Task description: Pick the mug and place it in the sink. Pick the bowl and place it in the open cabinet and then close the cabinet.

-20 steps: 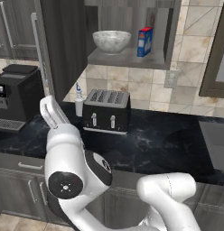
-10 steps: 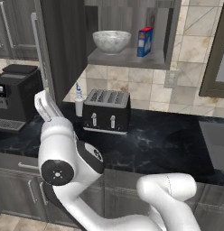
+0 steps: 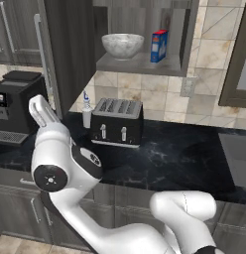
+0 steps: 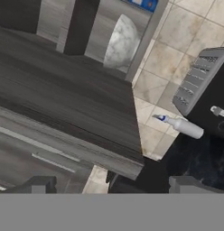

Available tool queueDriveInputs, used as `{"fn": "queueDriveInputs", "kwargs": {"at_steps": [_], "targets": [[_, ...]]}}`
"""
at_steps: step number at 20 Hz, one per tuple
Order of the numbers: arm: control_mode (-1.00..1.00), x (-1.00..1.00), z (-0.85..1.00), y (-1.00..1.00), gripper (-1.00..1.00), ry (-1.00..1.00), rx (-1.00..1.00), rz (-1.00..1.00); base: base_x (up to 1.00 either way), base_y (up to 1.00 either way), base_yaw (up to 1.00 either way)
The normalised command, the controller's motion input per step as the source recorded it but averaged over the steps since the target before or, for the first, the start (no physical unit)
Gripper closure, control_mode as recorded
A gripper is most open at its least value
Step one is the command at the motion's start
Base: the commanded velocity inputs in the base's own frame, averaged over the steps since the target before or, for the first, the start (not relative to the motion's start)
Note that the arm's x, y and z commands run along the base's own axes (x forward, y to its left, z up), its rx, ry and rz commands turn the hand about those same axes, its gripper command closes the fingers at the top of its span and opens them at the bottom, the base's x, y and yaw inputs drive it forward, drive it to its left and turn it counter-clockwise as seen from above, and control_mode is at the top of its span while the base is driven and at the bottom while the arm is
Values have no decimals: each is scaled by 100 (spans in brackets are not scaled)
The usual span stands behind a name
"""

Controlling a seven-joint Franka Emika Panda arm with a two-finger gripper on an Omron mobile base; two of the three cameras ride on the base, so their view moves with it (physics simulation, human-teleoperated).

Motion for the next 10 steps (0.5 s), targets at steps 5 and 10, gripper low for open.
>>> {"fn": "queueDriveInputs", "kwargs": {"at_steps": [5,10], "targets": [[-100,12,0,2,-100,0,2,-1,0,0,0],[-100,8,-1,5,-100,0,2,-2,0,0,0]]}}
